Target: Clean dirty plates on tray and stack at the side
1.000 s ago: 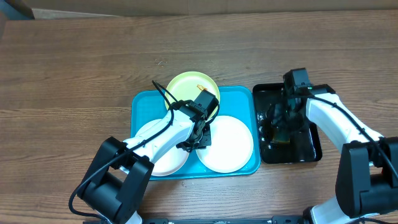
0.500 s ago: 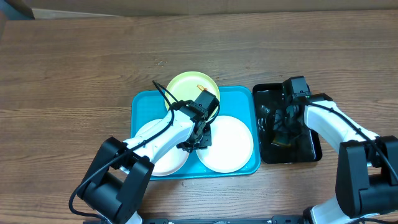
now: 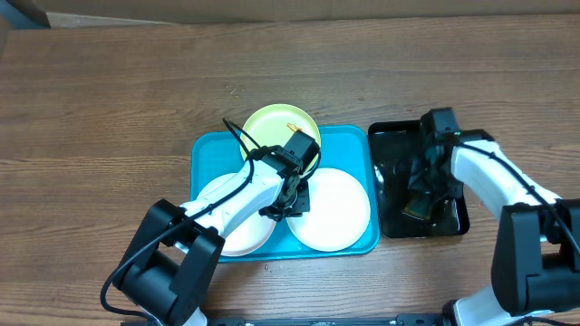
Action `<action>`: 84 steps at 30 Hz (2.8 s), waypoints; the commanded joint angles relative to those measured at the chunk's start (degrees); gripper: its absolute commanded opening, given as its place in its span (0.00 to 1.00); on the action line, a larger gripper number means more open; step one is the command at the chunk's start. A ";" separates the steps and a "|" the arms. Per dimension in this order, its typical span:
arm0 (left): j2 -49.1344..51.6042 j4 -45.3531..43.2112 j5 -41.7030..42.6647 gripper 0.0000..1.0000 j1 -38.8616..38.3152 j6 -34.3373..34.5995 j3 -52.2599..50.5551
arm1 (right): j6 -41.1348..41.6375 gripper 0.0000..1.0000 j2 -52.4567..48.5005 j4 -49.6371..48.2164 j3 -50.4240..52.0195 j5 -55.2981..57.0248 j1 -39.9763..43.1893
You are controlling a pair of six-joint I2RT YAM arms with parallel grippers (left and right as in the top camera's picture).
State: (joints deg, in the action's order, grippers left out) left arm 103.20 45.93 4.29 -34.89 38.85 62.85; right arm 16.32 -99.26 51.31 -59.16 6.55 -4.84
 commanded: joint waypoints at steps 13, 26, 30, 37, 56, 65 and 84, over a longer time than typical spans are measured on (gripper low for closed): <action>0.44 -0.79 0.98 0.27 -1.86 -0.52 0.57 | -0.22 0.64 0.26 4.81 -9.29 -2.40 0.44; 0.57 -1.16 0.61 0.33 -2.32 -0.52 0.07 | -3.04 0.75 0.26 5.70 -11.04 -9.79 3.10; 0.57 -1.20 0.52 0.32 -2.32 -0.50 -0.15 | -3.04 0.75 0.26 6.25 -12.74 -16.41 7.10; 0.57 -2.34 0.22 0.29 -2.32 -0.48 -0.72 | -4.37 0.80 0.26 6.45 -12.87 -19.08 10.49; 0.61 -1.75 -0.46 0.22 -2.40 -0.79 -1.14 | -4.35 1.00 0.26 5.81 -12.87 -19.08 10.49; 0.61 -1.51 0.79 0.09 -1.92 -0.79 -0.44 | -4.35 1.00 0.26 5.84 -12.87 -19.08 10.49; 0.50 15.19 1.11 0.04 4.87 -13.62 15.78 | -4.33 1.00 0.26 5.84 -12.87 -19.10 10.49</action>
State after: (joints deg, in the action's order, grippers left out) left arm 103.20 60.03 5.32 -31.09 28.82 75.42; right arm 12.14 -99.26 57.47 -70.52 -12.10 5.74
